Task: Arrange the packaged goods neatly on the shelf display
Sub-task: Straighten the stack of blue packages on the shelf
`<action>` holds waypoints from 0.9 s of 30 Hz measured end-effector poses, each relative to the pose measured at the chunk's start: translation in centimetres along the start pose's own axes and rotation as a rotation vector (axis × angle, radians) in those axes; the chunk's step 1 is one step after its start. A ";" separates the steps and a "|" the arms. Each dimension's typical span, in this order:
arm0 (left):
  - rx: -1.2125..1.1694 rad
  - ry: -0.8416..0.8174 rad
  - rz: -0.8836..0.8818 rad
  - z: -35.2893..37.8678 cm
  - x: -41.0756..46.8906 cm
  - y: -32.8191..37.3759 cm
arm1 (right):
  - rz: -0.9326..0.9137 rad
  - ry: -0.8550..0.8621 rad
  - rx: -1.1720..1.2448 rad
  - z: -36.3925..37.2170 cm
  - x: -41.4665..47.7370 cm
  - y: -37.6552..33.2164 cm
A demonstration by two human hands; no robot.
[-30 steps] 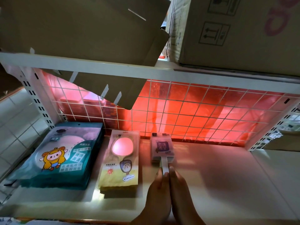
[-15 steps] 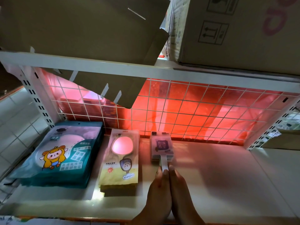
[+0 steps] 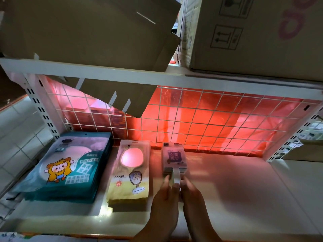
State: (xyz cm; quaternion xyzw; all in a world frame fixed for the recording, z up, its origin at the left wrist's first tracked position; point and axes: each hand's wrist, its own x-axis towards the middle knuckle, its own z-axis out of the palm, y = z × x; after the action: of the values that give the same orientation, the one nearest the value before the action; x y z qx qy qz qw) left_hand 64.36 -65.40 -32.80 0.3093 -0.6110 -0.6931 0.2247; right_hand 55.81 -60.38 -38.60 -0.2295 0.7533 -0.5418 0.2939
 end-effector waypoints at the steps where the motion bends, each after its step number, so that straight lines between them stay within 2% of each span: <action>1: -0.034 0.010 -0.035 0.1 0.2 0.1 | 0.012 0.015 -0.037 0.4 0.2 0.2; 2: -0.018 -0.054 -0.038 0.2 0.2 0.6 | -0.005 0.032 -0.070 0.4 0.7 1.1; 3: -0.004 -0.037 0.009 -0.1 0.3 0.0 | -0.038 0.045 -0.087 -0.3 0.5 1.0; 6: 0.126 0.103 0.027 -1.3 -0.1 0.1 | -0.126 0.207 -0.077 -1.3 -0.3 -2.3; 9: 0.251 0.162 0.140 -3.1 -0.3 0.3 | -0.190 0.128 -0.047 -1.3 -1.2 -5.2; 15: 0.451 0.372 0.163 -9.4 2.0 2.5 | -0.176 -0.089 -0.132 3.3 0.4 -7.8; 17: 0.525 0.411 0.125 -11.0 3.2 3.2 | -0.126 -0.101 -0.155 5.4 0.4 -8.6; 19: 0.595 0.425 -0.021 -12.3 5.1 3.0 | -0.060 -0.101 -0.154 7.3 -0.1 -8.4; 21: 0.657 0.391 -0.135 -13.4 6.3 2.6 | -0.001 -0.098 -0.177 8.7 -0.6 -7.5; 23: 0.780 0.302 -0.159 -14.3 7.0 2.0 | 0.054 -0.081 -0.182 9.5 -0.9 -6.8; 25: 1.148 0.117 -0.112 -14.7 6.6 1.8 | 0.086 -0.060 -0.195 9.9 -1.3 -6.6; 27: 1.360 0.027 -0.002 -15.4 6.8 1.1 | 0.075 -0.034 -0.228 10.1 -1.6 -6.6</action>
State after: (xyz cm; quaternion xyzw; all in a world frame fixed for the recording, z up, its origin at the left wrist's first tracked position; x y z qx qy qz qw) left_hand 70.28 -81.17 -33.67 0.3909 -0.9079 -0.1510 -0.0131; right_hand 64.17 -68.21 -34.42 -0.2422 0.8129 -0.4375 0.2984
